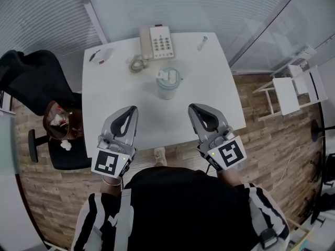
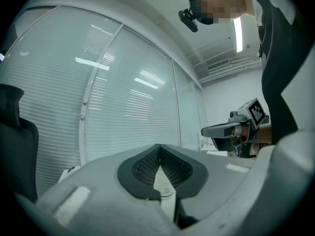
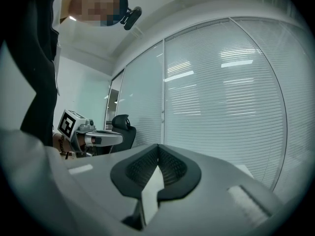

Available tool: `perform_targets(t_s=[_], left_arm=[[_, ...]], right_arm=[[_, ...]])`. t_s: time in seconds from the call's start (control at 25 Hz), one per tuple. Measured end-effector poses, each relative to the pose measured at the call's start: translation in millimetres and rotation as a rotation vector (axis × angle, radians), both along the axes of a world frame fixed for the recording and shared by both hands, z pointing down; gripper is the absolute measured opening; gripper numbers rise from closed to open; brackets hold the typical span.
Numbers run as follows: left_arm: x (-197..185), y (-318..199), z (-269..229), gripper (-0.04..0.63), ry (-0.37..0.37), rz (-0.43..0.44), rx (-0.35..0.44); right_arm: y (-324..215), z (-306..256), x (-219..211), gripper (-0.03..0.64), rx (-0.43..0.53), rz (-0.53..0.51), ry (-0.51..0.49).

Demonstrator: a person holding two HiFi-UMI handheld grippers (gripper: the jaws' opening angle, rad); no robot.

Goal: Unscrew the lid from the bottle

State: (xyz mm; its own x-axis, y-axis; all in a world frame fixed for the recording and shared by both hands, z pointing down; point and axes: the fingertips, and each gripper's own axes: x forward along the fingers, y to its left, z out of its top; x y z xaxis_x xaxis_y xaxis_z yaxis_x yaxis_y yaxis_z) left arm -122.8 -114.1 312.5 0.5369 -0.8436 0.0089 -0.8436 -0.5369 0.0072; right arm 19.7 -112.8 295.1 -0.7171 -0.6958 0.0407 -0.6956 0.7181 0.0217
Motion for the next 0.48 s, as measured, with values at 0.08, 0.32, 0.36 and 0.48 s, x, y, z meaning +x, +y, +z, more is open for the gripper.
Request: perform_targets(t_s=[0.08, 0.32, 0.36, 0.48], left_arm=[[-4, -11, 2, -0.002, 0.000, 0.007, -0.001], [-7, -40, 27, -0.002, -0.081, 0.015, -0.037], [-8, -44, 28, -0.002, -0.083, 0.011, -0.041], [-8, -51, 32, -0.002, -0.074, 0.011, -0.053]], right_arm=[[-10, 0, -5, 0.002, -0.002, 0.005, -0.007], [-33, 12, -8, 0.001, -0.030, 0.033, 0.013], [-36, 13, -8, 0.001, -0.033, 0.035, 0.017], [-43, 18, -3, 0.001, -0.044, 0.038, 0.031]])
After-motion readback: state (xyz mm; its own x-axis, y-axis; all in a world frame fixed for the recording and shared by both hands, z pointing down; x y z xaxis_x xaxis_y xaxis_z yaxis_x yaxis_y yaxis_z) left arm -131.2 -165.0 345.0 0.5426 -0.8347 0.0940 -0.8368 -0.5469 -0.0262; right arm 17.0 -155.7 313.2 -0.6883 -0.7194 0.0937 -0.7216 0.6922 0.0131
